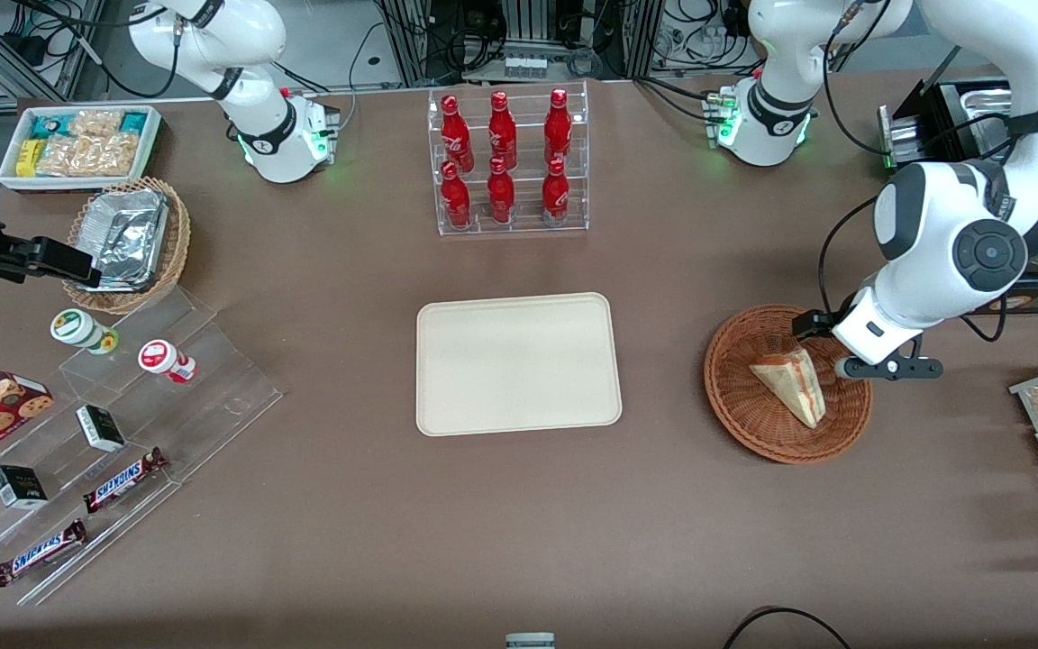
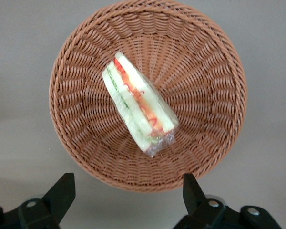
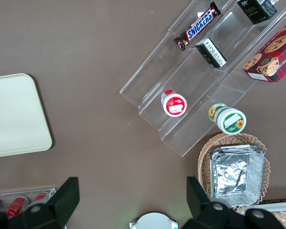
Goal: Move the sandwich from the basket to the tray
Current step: 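Lower the open left gripper around the sandwich and close it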
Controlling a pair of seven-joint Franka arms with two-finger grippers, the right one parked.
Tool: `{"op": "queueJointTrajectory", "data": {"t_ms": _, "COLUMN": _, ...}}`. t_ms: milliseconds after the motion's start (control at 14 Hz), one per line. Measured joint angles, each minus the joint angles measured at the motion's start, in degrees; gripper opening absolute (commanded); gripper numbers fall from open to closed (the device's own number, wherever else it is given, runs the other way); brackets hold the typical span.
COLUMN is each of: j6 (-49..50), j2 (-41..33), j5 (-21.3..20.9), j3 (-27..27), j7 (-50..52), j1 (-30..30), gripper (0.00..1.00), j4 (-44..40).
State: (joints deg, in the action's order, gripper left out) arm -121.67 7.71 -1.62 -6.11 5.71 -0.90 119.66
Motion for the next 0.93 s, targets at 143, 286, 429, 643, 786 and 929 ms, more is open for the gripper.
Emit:
{"op": "queueJointTrajectory", "data": {"t_ms": 143, "j6": -4.0, "j2": 0.0, "j5": 0.0, "j3": 0.0, "j7": 5.1, "j1": 0.0, "gripper": 1.00, "j4": 1.8}}
{"op": "queueJointTrajectory", "data": {"t_ms": 286, "j6": -8.4, "j2": 0.1, "j5": 0.0, "j3": 0.0, "j7": 11.8, "j1": 0.0, "gripper": 1.00, "j4": 3.6}}
{"op": "queueJointTrajectory", "data": {"t_ms": 429, "j6": -11.8, "j2": 0.4, "j5": 0.0, "j3": 0.0, "j7": 19.6, "j1": 0.0, "gripper": 1.00, "j4": 4.8}}
{"op": "queueJointTrajectory", "data": {"t_ms": 643, "j6": -14.2, "j2": 2.0, "j5": 0.1, "j3": -0.2, "j7": 29.4, "j1": 0.0, "gripper": 1.00, "j4": 5.1}}
{"op": "queueJointTrajectory", "data": {"t_ms": 786, "j6": -14.9, "j2": 3.0, "j5": 0.8, "j3": -0.3, "j7": 33.9, "j1": 0.0, "gripper": 1.00, "j4": 5.1}}
{"op": "queueJointTrajectory", "data": {"t_ms": 929, "j6": -16.0, "j2": 3.7, "j5": 1.0, "j3": -0.3, "j7": 36.2, "j1": 0.0, "gripper": 1.00, "j4": 5.1}}
